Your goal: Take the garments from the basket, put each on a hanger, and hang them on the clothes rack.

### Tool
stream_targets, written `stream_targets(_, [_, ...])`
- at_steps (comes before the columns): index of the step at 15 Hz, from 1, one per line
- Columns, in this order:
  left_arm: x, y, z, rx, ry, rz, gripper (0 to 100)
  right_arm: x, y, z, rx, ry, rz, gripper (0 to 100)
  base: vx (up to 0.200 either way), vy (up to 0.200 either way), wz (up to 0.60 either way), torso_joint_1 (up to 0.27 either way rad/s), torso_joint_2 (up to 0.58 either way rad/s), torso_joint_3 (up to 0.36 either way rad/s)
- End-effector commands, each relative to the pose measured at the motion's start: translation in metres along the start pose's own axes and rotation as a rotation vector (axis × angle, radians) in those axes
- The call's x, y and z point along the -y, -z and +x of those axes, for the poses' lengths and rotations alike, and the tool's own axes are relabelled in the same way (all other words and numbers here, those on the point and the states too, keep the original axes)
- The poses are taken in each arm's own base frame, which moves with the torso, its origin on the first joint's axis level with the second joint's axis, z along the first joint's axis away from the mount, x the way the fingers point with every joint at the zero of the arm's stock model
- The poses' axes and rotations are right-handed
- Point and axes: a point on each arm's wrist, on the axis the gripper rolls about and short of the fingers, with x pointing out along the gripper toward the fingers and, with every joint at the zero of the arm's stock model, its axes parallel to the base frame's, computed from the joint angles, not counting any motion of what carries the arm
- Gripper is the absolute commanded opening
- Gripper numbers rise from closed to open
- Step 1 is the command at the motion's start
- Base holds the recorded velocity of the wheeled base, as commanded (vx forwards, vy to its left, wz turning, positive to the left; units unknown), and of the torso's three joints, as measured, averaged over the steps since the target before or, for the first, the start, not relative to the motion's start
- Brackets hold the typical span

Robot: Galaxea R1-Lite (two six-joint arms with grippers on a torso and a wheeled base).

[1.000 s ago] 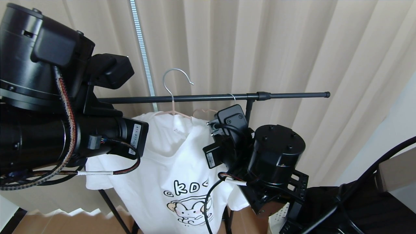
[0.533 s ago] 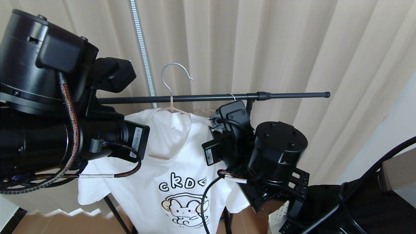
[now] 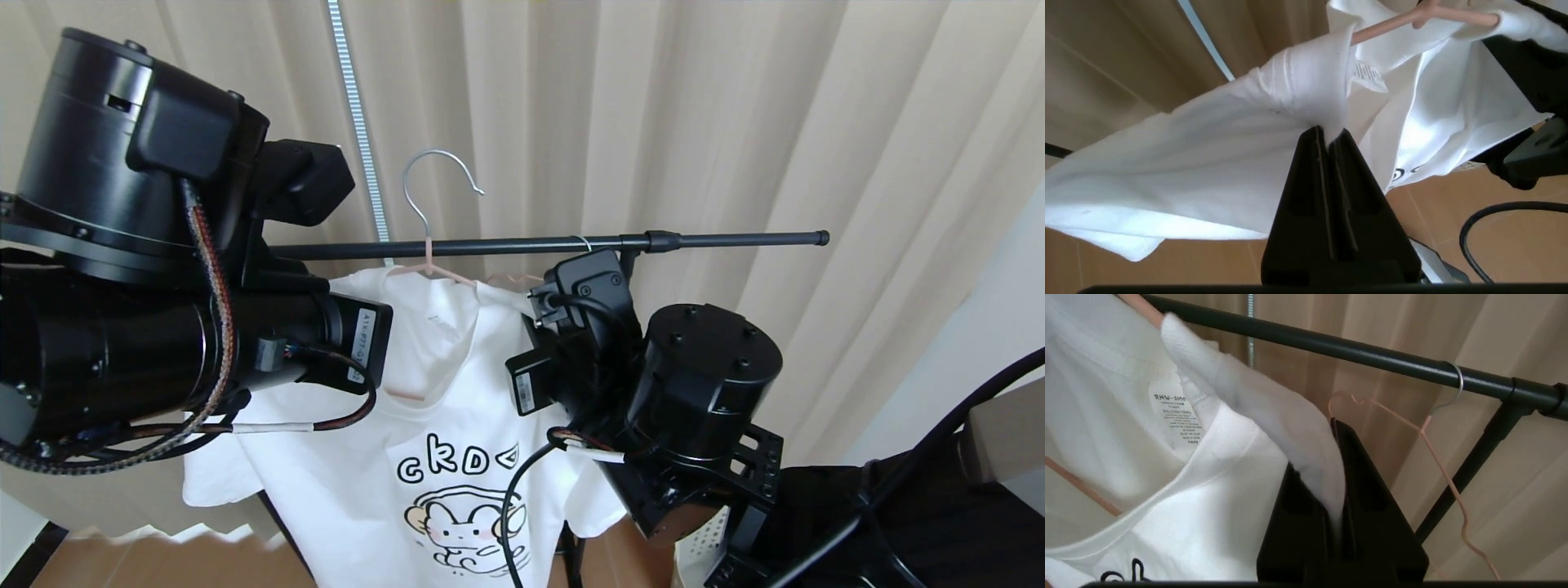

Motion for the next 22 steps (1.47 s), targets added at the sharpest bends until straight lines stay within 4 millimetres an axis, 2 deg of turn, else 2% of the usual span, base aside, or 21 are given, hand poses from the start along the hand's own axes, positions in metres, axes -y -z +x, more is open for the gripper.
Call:
stream_targets(1, [0.002,0.000,0.004,-0.004,0.000,0.001,0,0.000,-0.001,0.000,0.002,-0.001,0.000,0,0.000,0.000,0.00,0.000,0.00,0.000])
stream_targets(2, [0.002,0.000,0.004,-0.001,0.001,-0.002,100,0.000,-0.001,0.000,0.002,-0.001,0.000,0,0.000,0.000,0.00,0.000,0.00,0.000])
stream_targets(6, [0.008,0.001,0.001,0.004,0.023,0.011,100,0.001,-0.002,0.000,0.005,0.001,0.002,0,0.000,0.000,0.00,0.000,0.00,0.000])
stream_targets(11, [0.000,0.010,-0.012,0.010,0.026,0.013,100,0.003,-0.002,0.003,0.009,0.001,0.004,0,0.000,0.000,0.00,0.000,0.00,0.000])
stream_targets(16, [-0.021,0.012,-0.041,0.077,0.012,-0.021,100,0.015,-0.002,0.008,0.014,-0.020,0.028,0,0.000,0.000,0.00,0.000,0.00,0.000])
stream_targets(17, [-0.028,0.013,-0.051,0.101,0.003,-0.006,100,0.016,-0.002,0.008,0.015,-0.035,0.037,0,0.000,0.000,0.00,0.000,0.00,0.000])
stream_targets(20, [-0.042,0.012,-0.065,0.144,-0.004,0.025,100,0.019,-0.003,0.006,0.018,-0.069,0.052,0,0.000,0.000,0.00,0.000,0.00,0.000])
stream_targets(22, [-0.054,0.011,-0.073,0.170,0.055,0.079,100,0.021,-0.004,0.001,0.017,-0.102,0.050,0,0.000,0.000,0.00,0.000,0.00,0.000])
